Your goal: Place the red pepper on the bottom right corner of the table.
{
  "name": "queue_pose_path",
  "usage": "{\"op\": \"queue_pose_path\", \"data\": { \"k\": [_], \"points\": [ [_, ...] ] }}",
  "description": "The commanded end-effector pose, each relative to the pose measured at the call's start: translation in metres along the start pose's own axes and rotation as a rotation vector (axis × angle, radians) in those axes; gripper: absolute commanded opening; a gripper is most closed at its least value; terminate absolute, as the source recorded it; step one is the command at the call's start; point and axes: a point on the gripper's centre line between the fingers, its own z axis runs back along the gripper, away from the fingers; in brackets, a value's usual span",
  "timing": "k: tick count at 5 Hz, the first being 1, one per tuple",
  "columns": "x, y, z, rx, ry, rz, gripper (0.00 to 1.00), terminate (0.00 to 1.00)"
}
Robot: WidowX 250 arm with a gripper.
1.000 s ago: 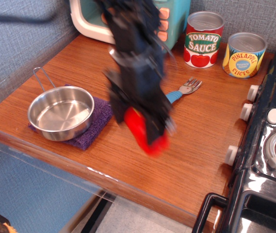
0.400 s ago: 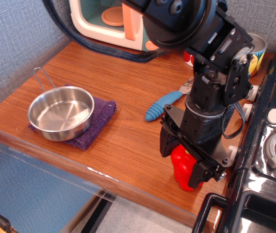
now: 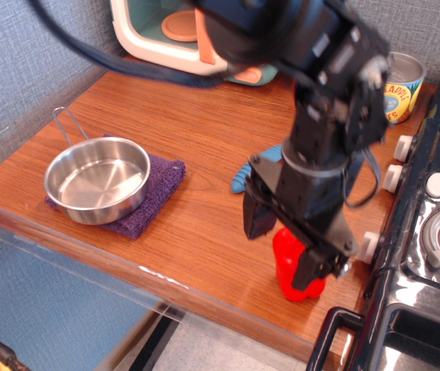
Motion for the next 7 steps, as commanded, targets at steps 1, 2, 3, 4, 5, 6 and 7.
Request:
{"op": "queue_pose_path", "data": {
  "k": [1, 2, 3, 4, 5, 6, 7],
  "points": [
    [-0.018, 0.032, 0.08, -0.023, -0.206, 0.069, 1.0, 0.0],
    [-0.027, 0.052, 0.094, -0.006, -0.187, 0.212, 1.0, 0.0],
    [-0.028, 0.075, 0.076, 0.001, -0.132, 0.315, 1.0, 0.0],
    [-0.028, 0.085, 0.052, -0.008, -0.109, 0.34, 1.0, 0.0],
    [-0.031, 0.091, 0.042, -0.02, -0.085, 0.342, 1.0, 0.0],
    [-0.031, 0.091, 0.042, -0.02, -0.085, 0.342, 1.0, 0.0],
    [-0.031, 0.091, 0.042, -0.02, -0.085, 0.342, 1.0, 1.0]
  ]
}}
